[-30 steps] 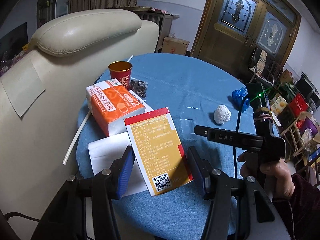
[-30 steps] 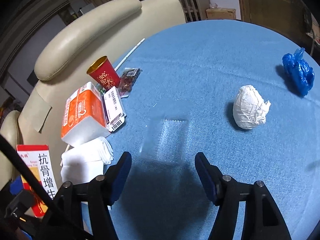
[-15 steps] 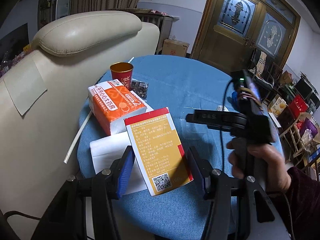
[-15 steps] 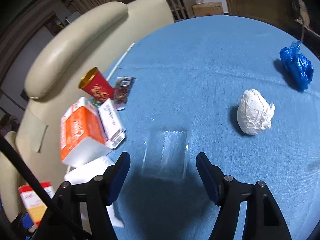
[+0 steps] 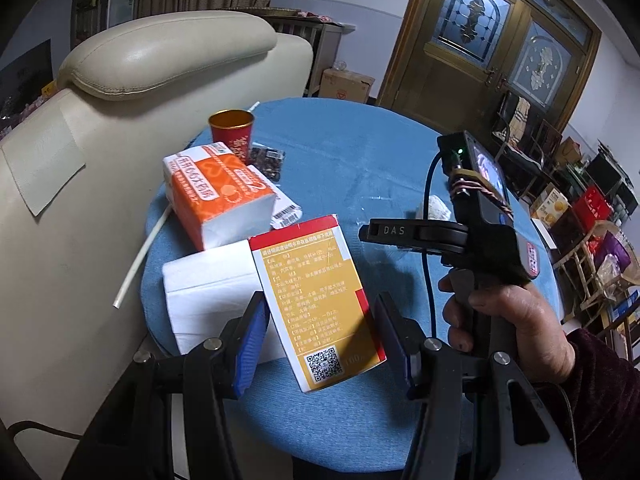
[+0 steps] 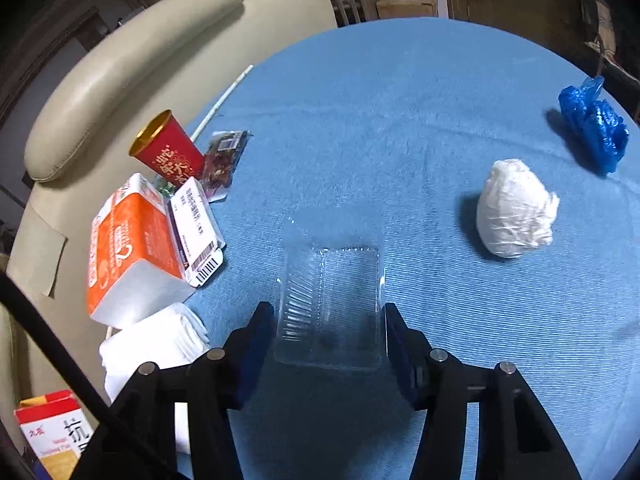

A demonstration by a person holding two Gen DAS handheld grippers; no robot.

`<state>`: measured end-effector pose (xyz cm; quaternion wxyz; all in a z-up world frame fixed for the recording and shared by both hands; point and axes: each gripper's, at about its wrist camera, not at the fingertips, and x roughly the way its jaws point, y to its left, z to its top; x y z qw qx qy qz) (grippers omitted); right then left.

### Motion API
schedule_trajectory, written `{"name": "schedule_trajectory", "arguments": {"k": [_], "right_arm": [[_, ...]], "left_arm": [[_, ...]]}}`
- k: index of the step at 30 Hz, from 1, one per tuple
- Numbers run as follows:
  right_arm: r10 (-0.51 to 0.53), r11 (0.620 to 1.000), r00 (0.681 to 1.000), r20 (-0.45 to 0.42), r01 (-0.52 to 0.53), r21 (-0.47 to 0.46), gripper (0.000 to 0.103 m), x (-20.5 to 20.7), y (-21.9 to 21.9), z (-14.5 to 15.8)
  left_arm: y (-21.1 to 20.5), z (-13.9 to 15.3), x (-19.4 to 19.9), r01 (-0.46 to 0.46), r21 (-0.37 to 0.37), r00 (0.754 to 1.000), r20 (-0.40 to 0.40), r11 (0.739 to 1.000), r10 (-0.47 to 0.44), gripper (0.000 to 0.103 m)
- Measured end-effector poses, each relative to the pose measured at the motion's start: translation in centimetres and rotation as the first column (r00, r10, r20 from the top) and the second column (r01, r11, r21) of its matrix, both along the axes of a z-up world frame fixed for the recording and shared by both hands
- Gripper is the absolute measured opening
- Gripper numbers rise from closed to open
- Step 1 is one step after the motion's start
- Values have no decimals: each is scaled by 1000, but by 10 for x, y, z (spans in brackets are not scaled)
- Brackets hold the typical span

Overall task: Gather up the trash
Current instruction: 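Carry the yellow box and clear tray toward the red basket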

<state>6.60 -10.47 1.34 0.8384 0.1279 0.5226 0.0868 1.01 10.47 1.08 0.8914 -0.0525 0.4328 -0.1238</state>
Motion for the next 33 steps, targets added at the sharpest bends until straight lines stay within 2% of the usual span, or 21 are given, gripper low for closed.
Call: {"name": "schedule_trajectory", "arguments": {"k": [3, 10, 23, 33], "right_arm": [[18, 1000, 999, 37, -17, -24, 57, -14, -11, 8], [17, 1000, 998, 58, -16, -17, 57, -48, -61, 15], [-80, 997, 991, 103, 81, -5, 57, -131, -165, 33], [-118, 993, 981, 156, 119, 5, 57, -181, -209, 47]], "left_arm": [[-11, 0, -3, 18, 12, 1000, 0, 1000, -18, 56], [-34, -2, -11, 51, 32, 999, -10, 998, -51, 56], [-110, 0, -30, 174, 83, 985, -7, 981, -174, 56], [-157, 7, -45, 222, 149, 974, 20, 964, -227, 56]]}}
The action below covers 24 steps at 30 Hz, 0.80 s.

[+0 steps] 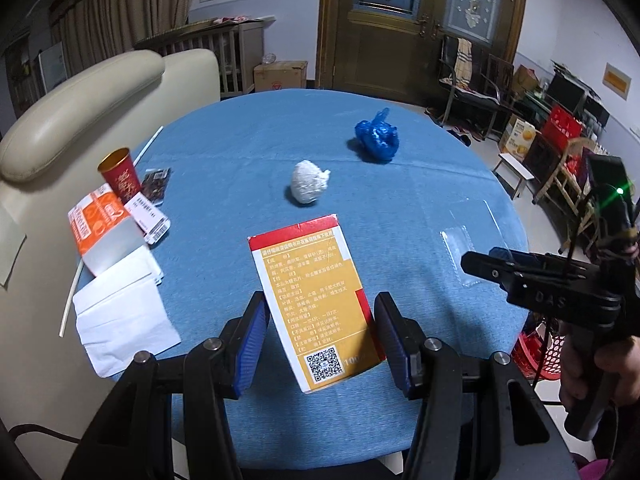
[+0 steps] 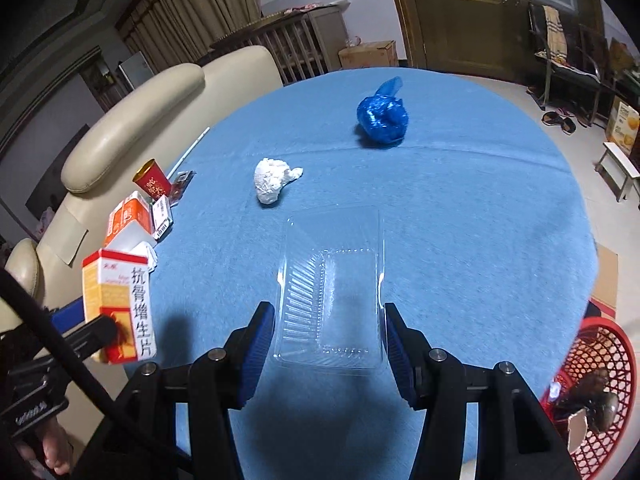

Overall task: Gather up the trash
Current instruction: 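Carry the yellow box and clear tray toward the red basket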

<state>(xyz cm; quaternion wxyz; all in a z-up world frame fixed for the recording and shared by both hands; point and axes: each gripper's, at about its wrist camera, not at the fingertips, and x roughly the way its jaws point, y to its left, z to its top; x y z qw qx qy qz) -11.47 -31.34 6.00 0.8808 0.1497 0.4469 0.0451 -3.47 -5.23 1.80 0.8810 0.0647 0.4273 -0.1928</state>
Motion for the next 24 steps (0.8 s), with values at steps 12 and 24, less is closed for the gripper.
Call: {"name": "schedule_trajectory", "arguments": {"k": [12, 24], "right_arm": [[-40, 999, 998, 45, 39, 16, 57, -32, -34, -4], [-100, 994, 994, 49, 98, 51, 58, -53, -65, -8]], "left_arm": [[-46, -1, -10, 63, 70, 998, 15, 996, -64, 56], [-78, 1, -19, 106, 127, 993, 40, 986, -112, 56]]}}
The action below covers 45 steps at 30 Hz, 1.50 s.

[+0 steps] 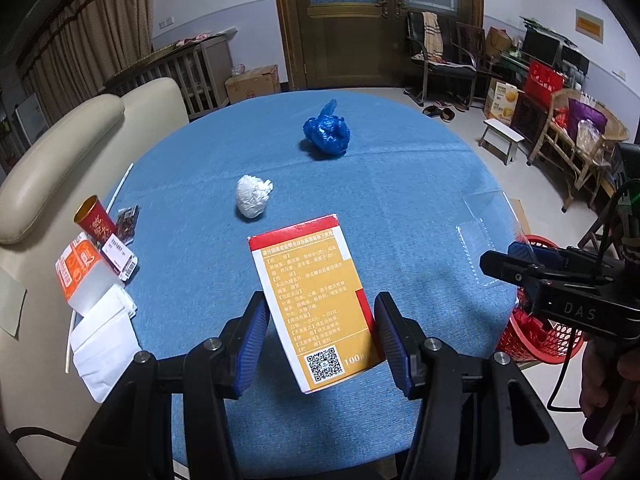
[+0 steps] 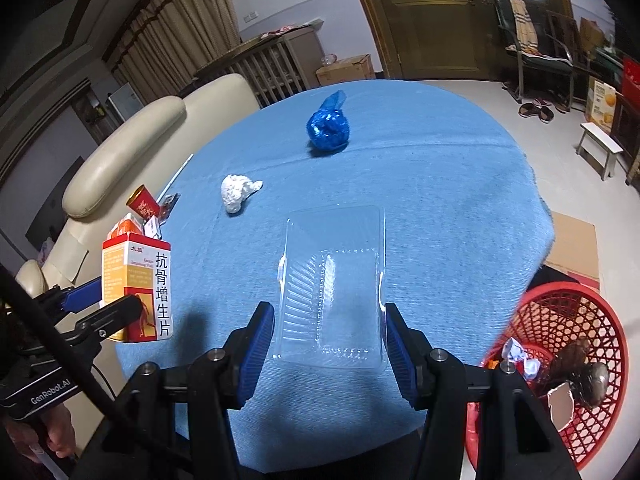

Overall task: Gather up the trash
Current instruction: 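Carry the yellow box and clear tray toward the red basket, then open both grippers over the red basket to drop the tray and box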

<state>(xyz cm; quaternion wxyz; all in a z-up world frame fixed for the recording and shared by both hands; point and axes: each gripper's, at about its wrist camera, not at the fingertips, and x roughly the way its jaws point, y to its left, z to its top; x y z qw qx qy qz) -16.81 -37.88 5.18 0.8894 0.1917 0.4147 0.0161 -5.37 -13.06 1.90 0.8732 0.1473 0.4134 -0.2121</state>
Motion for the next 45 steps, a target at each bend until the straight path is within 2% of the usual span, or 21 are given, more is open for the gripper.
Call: {"name": "schedule_trajectory", "arguments": {"k": [23, 40, 45], "right_arm": [[-96, 995, 995, 32, 94, 44, 59, -45, -47, 2], [-218, 974, 976, 28, 215, 76, 59, -88, -101, -10], [-264, 962, 964, 22, 261, 79, 59, -102, -120, -14]], "left_arm": [[-61, 12, -31, 135, 57, 990, 41, 989, -137, 56], [-122, 13, -53, 251, 113, 964, 62, 961, -259, 56], [-143, 11, -53, 298, 99, 952, 46, 949, -304, 56]]}}
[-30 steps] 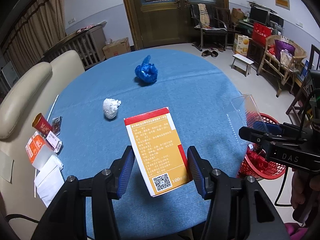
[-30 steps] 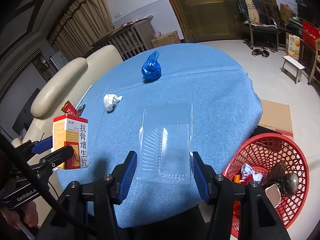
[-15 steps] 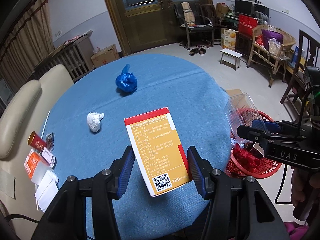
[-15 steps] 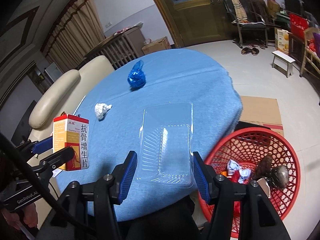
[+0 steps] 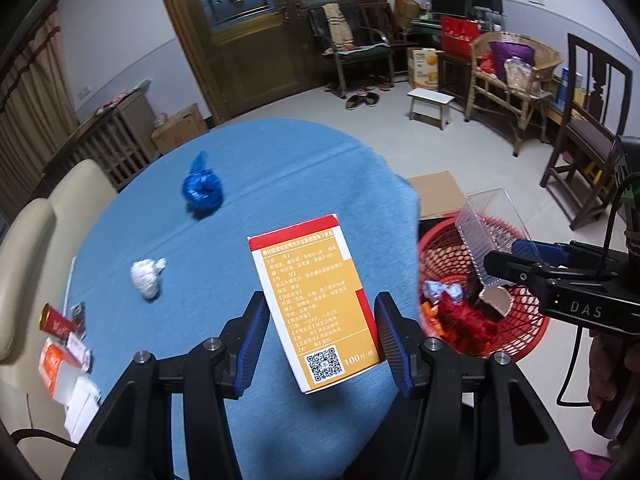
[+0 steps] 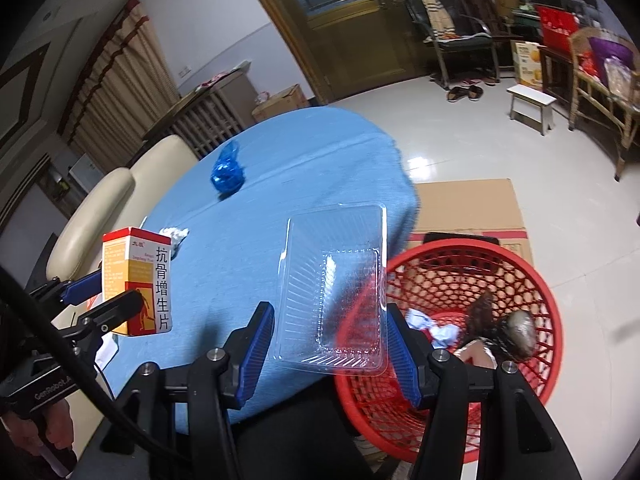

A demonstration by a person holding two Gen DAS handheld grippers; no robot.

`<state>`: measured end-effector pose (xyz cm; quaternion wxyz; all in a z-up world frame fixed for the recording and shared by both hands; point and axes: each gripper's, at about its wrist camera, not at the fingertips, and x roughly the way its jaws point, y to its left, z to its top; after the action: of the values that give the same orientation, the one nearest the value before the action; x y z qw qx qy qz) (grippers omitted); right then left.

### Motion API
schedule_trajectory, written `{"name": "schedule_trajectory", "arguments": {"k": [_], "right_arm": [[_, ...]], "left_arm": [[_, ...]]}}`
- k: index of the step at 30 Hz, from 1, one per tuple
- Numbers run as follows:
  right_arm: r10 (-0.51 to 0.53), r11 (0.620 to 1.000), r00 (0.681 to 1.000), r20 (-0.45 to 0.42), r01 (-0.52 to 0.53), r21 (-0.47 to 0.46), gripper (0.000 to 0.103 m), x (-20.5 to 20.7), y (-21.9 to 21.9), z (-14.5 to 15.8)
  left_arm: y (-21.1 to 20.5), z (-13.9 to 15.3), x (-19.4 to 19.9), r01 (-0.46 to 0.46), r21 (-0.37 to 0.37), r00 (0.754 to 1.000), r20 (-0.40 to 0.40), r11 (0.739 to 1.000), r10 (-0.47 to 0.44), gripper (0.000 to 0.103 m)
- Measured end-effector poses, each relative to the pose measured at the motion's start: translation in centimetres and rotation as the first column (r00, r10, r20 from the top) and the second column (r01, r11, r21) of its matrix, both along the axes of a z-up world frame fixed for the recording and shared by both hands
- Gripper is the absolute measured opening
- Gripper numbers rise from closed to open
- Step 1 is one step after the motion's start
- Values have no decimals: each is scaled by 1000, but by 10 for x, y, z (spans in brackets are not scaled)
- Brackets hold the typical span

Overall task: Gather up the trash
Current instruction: 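Open both grippers over the red basket to drop the tray and box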

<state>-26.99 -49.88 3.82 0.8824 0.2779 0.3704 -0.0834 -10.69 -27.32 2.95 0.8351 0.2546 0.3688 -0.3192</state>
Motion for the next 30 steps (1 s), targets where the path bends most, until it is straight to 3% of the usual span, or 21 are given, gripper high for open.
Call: {"name": "schedule_trajectory", "arguments": {"k": [9, 17, 25, 30], "right_arm": [[-109, 994, 994, -25, 109, -18, 59, -31, -40, -6], [-222, 975, 972, -72, 223, 4, 59, -61, -81, -22], [-241, 968, 963, -117, 248, 48, 60, -72, -95, -45], [-236, 960, 960, -148, 254, 116, 61, -71, -98, -59]], "left_arm": [[-42, -8, 5, 83, -89, 985, -144, 992, -96, 56], [-82, -22, -8, 179, -118, 958, -204, 977, -201, 56], [-114, -51, -16, 236, -137, 915, -302, 962, -268, 57], [-124, -65, -19, 255, -112, 901, -332, 960, -278, 62]]}}
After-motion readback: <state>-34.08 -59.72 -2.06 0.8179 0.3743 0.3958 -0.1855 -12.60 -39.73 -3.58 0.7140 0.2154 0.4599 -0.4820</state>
